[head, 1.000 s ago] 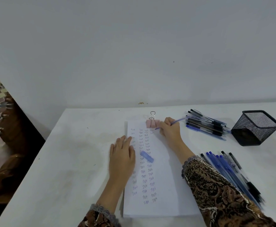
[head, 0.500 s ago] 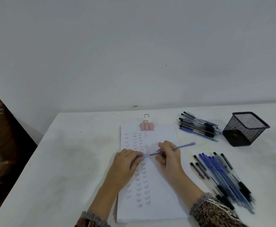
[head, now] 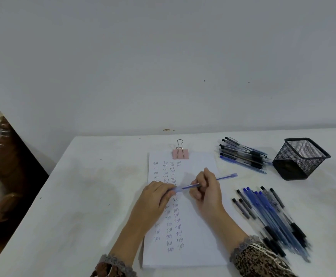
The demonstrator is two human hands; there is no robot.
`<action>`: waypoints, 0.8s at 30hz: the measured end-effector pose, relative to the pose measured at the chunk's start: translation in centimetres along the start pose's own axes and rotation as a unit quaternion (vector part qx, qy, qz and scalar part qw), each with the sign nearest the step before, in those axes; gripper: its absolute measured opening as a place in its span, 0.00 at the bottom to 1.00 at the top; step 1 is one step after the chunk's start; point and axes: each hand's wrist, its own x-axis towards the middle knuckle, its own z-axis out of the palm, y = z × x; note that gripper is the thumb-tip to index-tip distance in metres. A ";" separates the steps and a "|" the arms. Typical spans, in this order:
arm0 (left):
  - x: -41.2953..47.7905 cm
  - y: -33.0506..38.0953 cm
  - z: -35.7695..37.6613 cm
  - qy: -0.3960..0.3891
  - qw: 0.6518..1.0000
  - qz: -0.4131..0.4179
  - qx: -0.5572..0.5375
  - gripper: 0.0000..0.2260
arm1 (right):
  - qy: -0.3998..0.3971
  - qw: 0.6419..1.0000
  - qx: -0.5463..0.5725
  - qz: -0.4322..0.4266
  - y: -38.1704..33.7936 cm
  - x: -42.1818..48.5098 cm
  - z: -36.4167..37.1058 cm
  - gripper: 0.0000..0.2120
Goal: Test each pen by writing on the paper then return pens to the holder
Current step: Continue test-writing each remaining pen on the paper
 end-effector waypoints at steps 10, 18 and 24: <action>0.1 0.4 -0.3 0.017 1.000 0.026 -0.004 0.18 | -0.119 0.986 -0.114 0.012 0.3 0.1 -0.3 0.12; 0.0 0.9 -0.5 0.003 0.998 -0.034 -0.053 0.24 | -0.173 0.965 -0.192 -0.039 0.2 0.1 -1.0 0.15; 0.0 0.8 -0.5 -0.005 0.997 -0.019 -0.080 0.17 | -0.194 0.948 -0.244 -0.066 0.2 -0.6 -1.1 0.13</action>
